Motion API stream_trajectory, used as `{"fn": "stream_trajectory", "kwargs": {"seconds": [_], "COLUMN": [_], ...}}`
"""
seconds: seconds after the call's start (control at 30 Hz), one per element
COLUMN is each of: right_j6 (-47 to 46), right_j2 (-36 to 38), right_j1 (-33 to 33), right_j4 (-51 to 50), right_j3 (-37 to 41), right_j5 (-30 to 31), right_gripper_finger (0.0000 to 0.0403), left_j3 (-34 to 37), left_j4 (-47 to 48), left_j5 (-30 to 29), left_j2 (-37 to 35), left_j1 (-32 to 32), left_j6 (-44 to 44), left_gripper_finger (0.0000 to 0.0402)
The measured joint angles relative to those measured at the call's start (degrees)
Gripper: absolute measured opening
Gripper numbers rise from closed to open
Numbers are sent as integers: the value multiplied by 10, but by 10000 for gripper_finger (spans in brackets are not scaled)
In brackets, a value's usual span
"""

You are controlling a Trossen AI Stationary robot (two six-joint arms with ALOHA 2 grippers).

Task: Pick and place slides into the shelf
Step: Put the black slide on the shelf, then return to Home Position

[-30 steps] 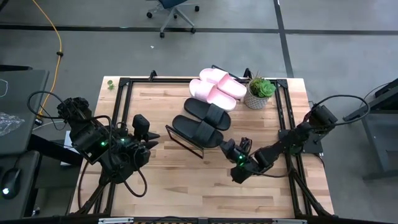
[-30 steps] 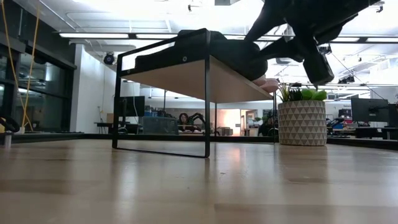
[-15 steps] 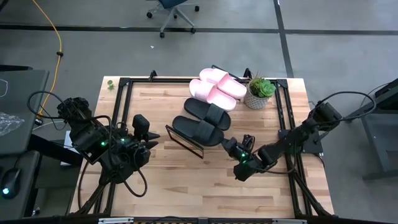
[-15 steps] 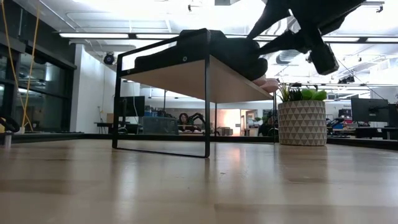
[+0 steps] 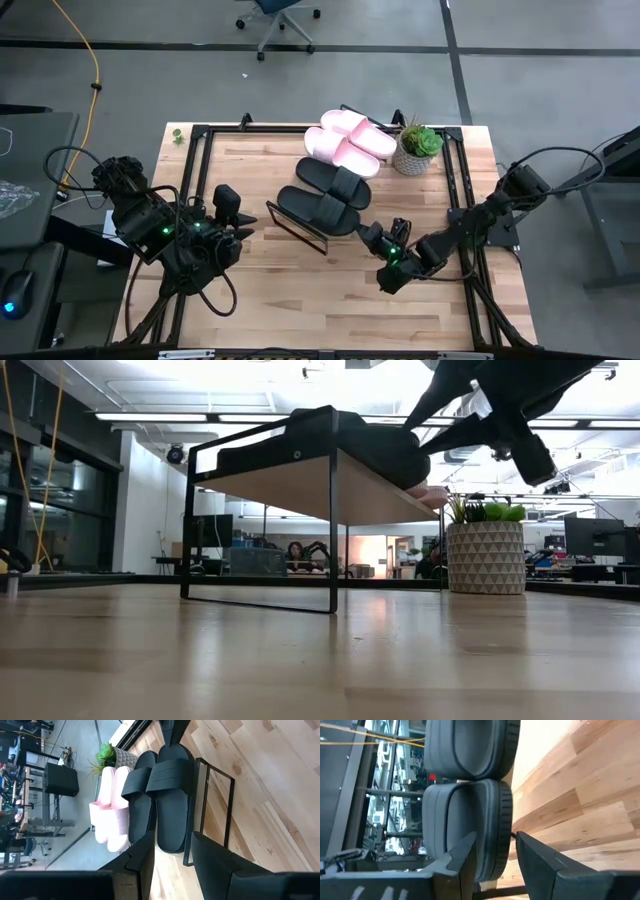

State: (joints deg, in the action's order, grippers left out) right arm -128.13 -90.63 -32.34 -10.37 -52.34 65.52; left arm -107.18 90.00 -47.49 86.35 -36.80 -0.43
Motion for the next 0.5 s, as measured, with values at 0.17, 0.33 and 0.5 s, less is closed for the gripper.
{"fn": "stream_trajectory", "kwargs": {"seconds": [0.17,0.33,0.5], "right_j6": [-6,-4,-9], "right_j2": [0,0,1], "right_j1": [0,-7,-20], "right_j4": [-8,-14,-15], "right_j3": [0,0,0], "right_j5": [3,13,37], "right_gripper_finger": [126,126,126], "left_j3": [0,0,0], "left_j4": [0,0,0], "left_j5": [3,5,6], "left_j2": [0,0,0], "left_j1": [0,0,0], "left_j6": [0,0,0], "left_gripper_finger": [117,117,117]}}
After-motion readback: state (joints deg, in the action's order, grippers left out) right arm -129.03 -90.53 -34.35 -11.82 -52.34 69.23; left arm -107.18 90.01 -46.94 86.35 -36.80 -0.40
